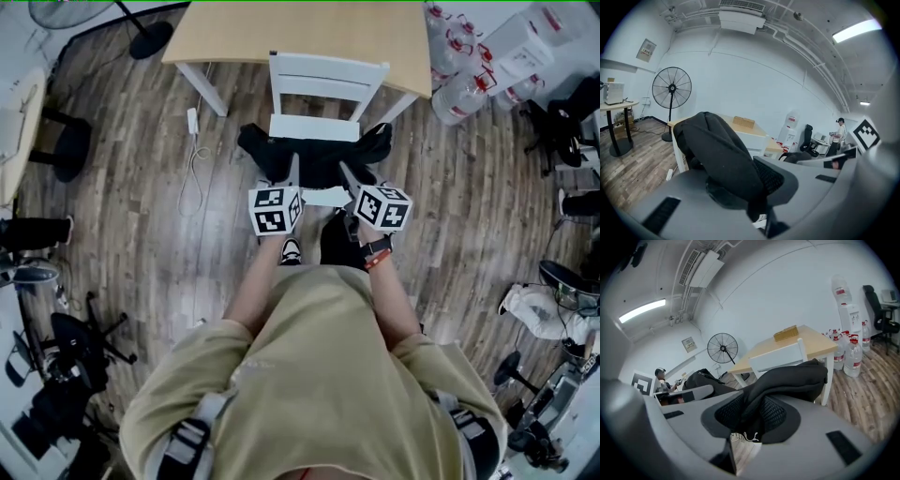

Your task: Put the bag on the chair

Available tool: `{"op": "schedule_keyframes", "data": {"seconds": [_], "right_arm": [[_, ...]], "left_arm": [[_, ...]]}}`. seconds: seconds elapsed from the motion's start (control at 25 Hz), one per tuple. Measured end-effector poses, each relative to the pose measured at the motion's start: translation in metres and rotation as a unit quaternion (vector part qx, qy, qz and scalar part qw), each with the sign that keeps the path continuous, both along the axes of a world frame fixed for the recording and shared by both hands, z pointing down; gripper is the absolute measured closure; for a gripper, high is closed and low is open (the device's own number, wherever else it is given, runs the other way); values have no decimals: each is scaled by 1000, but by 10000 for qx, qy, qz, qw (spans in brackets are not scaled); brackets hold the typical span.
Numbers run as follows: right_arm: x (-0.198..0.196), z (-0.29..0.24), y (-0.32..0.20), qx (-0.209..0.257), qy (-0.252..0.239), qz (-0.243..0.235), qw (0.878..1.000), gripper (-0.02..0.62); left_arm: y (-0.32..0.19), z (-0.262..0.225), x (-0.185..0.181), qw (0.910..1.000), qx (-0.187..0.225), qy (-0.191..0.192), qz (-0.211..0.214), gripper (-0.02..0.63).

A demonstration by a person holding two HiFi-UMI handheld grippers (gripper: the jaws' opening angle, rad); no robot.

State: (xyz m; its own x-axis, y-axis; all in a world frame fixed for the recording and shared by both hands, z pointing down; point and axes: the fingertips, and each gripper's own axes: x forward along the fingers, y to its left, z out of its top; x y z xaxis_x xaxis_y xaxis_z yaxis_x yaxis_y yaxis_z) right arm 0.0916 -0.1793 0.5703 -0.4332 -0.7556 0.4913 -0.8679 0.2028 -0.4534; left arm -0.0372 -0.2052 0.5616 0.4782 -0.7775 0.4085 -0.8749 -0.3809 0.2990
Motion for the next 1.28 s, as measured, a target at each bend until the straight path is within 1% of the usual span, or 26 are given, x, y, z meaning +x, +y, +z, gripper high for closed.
{"op": "schedule_keyframes", "data": {"seconds": [0.24, 0.56, 0.72, 1.04, 1.16, 1.28], "right_arm": [[8, 32, 1, -286, -116, -38, 9995, 486], [13, 74, 5, -640, -157, -72, 9978, 483], [19, 95, 3, -821, -196, -49, 9964, 482], [34, 129, -13, -1116, -105, -57, 9937, 482], [34, 144, -19, -1238, -117, -55, 9922, 482], [32, 165, -25, -1448, -244, -110, 9891, 482]], "left_arm": [[-1, 28, 9, 9997, -249, -52, 36, 552], [0, 70, 14, 9969, -778, -35, 81, 553], [-4, 90, 21, 9952, -957, -99, 147, 552], [-16, 130, 32, 9898, -1422, -60, 23, 553], [-20, 146, 34, 9884, -1511, -178, 39, 552], [-28, 160, 35, 9868, -1576, -354, 108, 552]]}}
